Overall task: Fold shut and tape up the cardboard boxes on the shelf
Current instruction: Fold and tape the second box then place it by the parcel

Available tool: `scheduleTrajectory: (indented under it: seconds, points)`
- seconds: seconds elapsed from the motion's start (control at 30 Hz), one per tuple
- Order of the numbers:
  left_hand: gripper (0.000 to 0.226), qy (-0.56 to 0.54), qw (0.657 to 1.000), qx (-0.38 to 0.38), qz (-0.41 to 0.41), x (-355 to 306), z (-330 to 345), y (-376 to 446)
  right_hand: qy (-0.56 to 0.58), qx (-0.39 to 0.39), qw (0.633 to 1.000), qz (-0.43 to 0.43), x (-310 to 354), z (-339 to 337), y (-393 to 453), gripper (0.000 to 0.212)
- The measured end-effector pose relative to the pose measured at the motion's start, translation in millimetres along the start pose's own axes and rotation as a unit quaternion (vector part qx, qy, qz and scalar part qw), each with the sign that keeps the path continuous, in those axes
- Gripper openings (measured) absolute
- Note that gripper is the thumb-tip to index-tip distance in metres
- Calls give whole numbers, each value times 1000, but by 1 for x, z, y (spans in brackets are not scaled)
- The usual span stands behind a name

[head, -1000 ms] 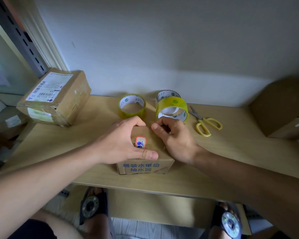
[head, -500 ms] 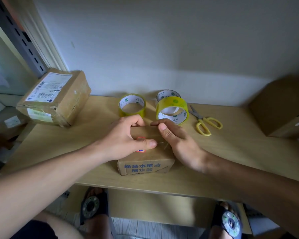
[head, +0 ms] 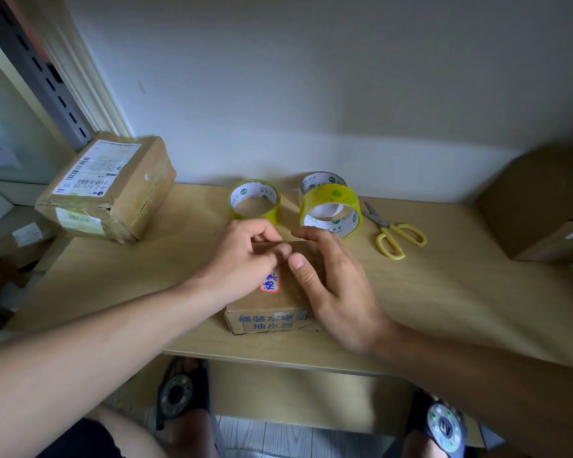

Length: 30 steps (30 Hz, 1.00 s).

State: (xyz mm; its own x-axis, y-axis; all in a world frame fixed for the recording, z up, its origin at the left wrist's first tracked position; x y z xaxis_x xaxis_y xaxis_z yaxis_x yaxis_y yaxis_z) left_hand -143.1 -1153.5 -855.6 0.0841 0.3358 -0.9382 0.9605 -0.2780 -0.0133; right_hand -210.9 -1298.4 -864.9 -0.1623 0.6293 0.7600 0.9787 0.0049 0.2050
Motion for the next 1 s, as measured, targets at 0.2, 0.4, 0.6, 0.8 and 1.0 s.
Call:
scheduleTrajectory:
  seconds: [0.2,0.4,0.6,0.8,1.0]
  points:
    - [19,4,1000,-26,-6,3,-1,5,-36,-10,999,-20,1,-4,-1,44]
    - [31,22,999,-16,-16,2,1,5,-61,-25,997,-33,3,-10,0,45]
    - [48,-21,980,196,-30,-14,-4,-4,-95,-40,995,2,4,-27,15,42]
    - [99,94,926,365,5,-8,-19,-18,-126,76,985,96,7,-32,34,59]
    - [29,52,951,303,-8,-18,-7,-18,-221,33,975,5,28,-45,34,71]
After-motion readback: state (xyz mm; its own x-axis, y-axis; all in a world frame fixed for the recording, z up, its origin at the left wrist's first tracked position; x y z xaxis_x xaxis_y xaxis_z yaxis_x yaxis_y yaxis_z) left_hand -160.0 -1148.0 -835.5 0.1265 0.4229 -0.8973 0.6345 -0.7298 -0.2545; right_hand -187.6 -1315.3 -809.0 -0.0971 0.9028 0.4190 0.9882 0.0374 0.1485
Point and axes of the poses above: each hand's wrist, its own y-axis towards the middle knuckle, its own z-axis out of the palm, x = y × z, the point moved 6 cm from there along y, towards the middle knuckle, and after that the axes turned 7 degrees about -y, right-handed, at the moved point
